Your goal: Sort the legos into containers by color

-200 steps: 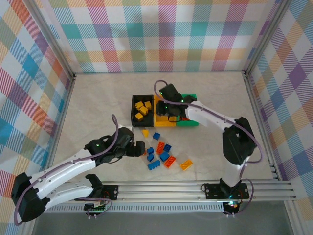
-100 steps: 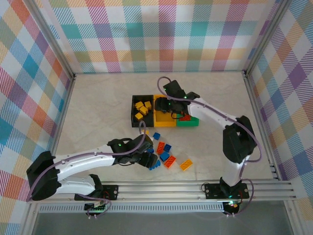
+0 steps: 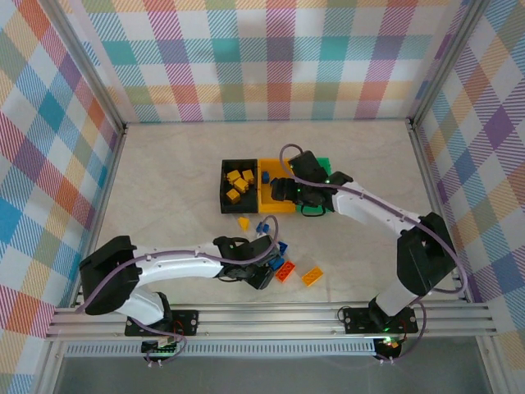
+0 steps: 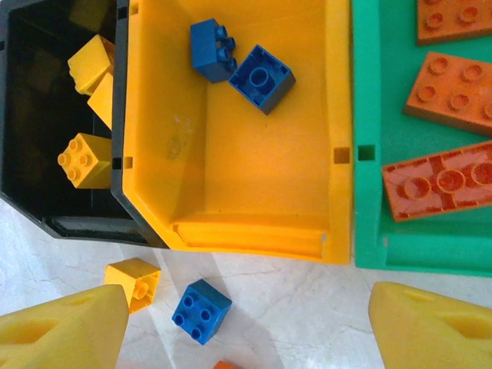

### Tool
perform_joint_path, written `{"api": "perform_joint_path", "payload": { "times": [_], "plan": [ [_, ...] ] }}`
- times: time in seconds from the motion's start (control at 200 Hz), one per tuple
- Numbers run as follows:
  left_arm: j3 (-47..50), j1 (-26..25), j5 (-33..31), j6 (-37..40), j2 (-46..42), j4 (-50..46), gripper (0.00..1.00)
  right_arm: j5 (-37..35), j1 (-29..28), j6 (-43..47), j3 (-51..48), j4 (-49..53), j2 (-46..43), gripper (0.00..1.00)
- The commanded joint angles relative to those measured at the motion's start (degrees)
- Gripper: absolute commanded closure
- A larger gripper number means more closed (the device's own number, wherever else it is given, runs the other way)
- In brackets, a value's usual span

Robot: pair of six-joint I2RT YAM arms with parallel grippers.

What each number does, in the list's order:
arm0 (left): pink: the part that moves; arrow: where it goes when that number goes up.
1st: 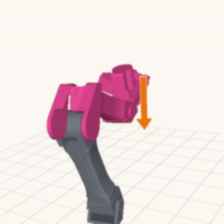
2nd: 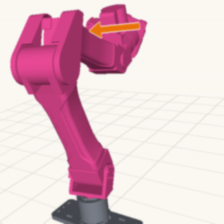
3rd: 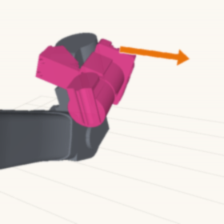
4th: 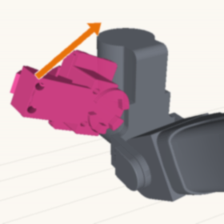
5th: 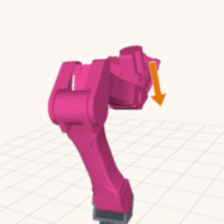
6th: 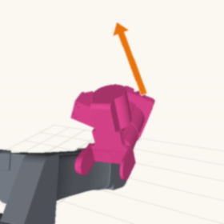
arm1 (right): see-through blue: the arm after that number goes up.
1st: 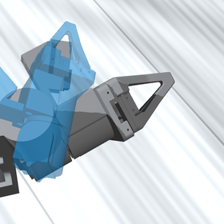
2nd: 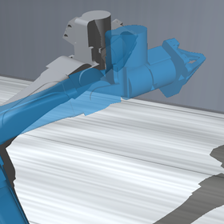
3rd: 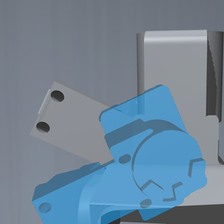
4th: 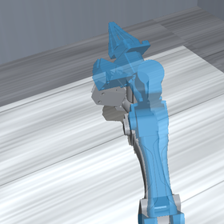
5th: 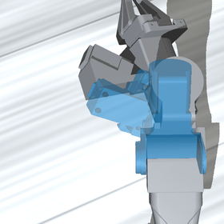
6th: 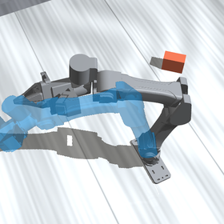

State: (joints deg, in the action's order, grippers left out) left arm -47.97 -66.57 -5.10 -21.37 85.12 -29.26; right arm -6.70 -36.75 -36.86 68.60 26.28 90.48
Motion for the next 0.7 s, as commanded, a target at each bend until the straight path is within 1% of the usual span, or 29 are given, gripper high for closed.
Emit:
{"api": "perform_joint_path", "payload": {
  "times": [0.0, 0.155, 0.215, 0.335, 0.415, 0.49, 0.58, 0.695],
  "plan": [
    [-0.4, -1.9, -0.3, -0.1, 3.1, -0.4, 0.5, -0.6, 0.7, -1.0, -0.8, -1.4, -2.7, 0.18],
    [-1.0, -3.2, -3.0, 0.0, 6.2, -0.6, 0.51, -0.6, 1.2, -1.4, -2.1, -1.6, -3.9, 0.17],
    [-1.1, -3.8, -4.4, 0.0, 6.5, -0.6, 0.57, -0.6, 1.5, -1.6, -2.5, -1.5, -4.4, 0.17],
    [-1.3, -4.0, -4.5, -0.2, 4.7, -0.5, 0.68, -0.6, 2.0, -1.9, -3.4, -1.6, -5.6, 0.17],
    [-1.4, -3.9, -5.2, -0.4, 1.6, -0.7, 0.73, -0.8, 2.2, -1.9, -4.0, -1.6, -6.5, 0.17],
    [-2.1, -3.8, -7.2, -0.5, -1.6, -1.3, 0.76, -1.0, 2.4, -2.2, -5.1, -1.5, -7.6, 0.17],
    [-3.4, -1.1, -8.3, -0.2, -5.1, -1.1, 0.78, -1.1, 2.7, -2.9, -7.1, -2.0, -9.3, 0.17],
    [-5.6, 6.3, -6.9, 0.6, -7.7, 2.3, 0.79, -1.3, 2.7, -3.5, -9.5, -2.0, -11.0, 0.17]
  ]
}}
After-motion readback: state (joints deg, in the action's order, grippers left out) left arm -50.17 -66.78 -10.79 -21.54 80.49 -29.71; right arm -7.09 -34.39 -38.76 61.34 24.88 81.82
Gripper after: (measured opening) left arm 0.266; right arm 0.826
